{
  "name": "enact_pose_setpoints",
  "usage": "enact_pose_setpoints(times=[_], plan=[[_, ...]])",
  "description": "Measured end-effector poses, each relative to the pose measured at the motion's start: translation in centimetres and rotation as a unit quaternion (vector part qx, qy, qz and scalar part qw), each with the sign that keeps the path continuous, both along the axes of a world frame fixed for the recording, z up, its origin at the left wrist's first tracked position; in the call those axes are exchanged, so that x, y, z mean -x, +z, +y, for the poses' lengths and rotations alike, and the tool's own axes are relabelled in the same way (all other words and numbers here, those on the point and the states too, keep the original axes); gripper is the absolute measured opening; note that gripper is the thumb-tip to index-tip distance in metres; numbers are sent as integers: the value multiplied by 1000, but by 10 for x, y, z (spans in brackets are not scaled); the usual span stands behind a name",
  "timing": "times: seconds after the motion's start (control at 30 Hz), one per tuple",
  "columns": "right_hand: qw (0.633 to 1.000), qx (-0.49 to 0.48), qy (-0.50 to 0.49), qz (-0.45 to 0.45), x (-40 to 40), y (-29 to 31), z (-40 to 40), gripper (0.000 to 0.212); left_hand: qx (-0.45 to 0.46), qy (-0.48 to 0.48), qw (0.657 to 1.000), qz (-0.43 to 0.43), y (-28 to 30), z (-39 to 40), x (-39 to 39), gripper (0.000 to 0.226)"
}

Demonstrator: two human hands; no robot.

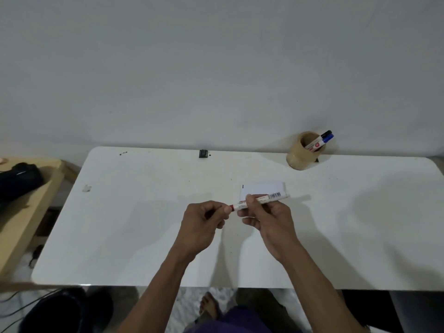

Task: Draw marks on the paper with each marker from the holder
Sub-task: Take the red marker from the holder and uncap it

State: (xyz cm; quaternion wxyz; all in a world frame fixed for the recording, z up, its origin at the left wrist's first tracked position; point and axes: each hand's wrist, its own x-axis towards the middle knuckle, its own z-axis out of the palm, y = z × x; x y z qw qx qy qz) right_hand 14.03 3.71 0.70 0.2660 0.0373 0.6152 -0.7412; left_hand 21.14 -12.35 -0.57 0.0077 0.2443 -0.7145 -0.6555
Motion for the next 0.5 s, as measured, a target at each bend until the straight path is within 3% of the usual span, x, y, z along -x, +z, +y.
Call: enact_pose_setpoints(times=[0.13, 0.27, 0.37, 0.5], plan=[[999, 6, 24, 31, 19, -8, 1, 16, -25, 5, 999, -20, -3, -2, 14, 24], [998, 36, -44, 14, 55, -13, 17, 13, -77, 62, 994, -43, -11, -18, 32, 24], [998, 8, -56, 33, 80, -16, 34, 12, 51, 51, 994, -81, -19, -33, 49, 15], [997, -27, -51, 42, 92, -25, 36, 11, 224, 85, 965, -102, -30, -34, 86, 8]])
